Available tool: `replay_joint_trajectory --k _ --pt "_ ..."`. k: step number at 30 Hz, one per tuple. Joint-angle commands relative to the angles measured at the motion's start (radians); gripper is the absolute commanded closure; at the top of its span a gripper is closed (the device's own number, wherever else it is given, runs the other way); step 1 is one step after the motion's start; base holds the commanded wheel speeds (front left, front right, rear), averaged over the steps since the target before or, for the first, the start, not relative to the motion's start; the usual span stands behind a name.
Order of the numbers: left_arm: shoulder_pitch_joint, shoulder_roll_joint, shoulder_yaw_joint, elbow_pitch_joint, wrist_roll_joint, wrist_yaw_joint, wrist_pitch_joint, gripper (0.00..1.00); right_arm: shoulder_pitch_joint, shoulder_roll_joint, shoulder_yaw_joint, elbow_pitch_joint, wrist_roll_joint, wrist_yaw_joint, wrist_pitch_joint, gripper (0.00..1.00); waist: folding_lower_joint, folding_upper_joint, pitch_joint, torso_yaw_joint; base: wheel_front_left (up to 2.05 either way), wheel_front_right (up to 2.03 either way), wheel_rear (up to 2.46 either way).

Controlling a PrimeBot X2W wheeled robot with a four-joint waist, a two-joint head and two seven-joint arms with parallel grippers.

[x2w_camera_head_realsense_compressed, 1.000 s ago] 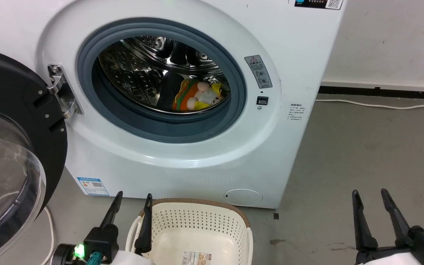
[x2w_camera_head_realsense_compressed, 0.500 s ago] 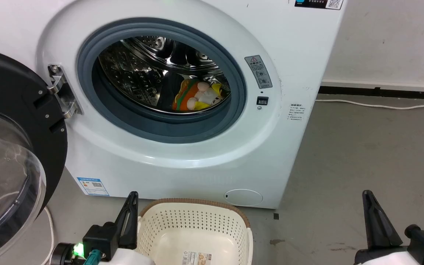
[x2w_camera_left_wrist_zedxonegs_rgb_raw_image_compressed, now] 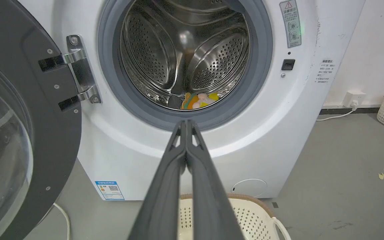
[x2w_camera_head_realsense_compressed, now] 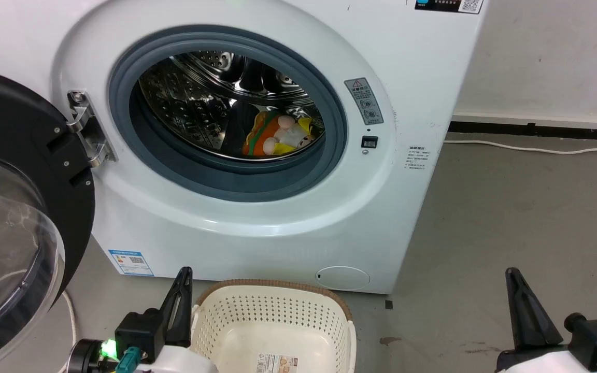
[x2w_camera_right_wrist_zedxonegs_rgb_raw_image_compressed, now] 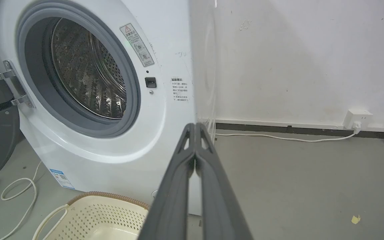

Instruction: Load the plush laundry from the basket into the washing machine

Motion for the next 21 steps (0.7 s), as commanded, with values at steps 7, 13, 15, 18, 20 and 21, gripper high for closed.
replay_joint_trajectory --k 7,13,15,18,20,21 --pt "0.0 -0.017 0.022 -0.013 0.02 -0.012 0.019 1.0 -0.019 0.0 0.006 -0.005 -0.019 0.0 0.019 1.0 0.0 0.0 0.0 0.0 0.0 0.0 0.0" --pt "-0.001 -0.025 0.035 -0.018 0.031 -0.019 0.031 1.0 -0.023 0.0 0.009 -0.006 -0.026 0.0 0.031 1.0 0.0 0.0 0.0 0.0 0.0 0.0 0.0" --pt "-0.001 -0.027 0.039 -0.02 0.035 -0.021 0.035 1.0 -0.024 0.0 0.01 -0.006 -0.028 0.0 0.035 1.0 0.0 0.0 0.0 0.0 0.0 0.0 0.0" --pt "-0.001 -0.032 0.046 -0.022 0.041 -0.024 0.041 1.0 -0.026 0.0 0.011 -0.007 -0.031 0.0 0.041 1.0 0.0 0.0 -0.001 0.0 0.0 0.0 0.0" --pt "-0.001 -0.034 0.05 -0.024 0.044 -0.027 0.045 1.0 -0.028 0.0 0.012 -0.007 -0.034 0.0 0.046 1.0 0.0 0.0 -0.001 -0.001 0.0 0.0 0.0" --pt "-0.001 -0.038 0.057 -0.026 0.05 -0.03 0.051 1.0 -0.03 0.0 0.014 -0.007 -0.037 0.0 0.052 1.0 0.0 0.0 -0.001 -0.001 0.0 0.0 0.0"
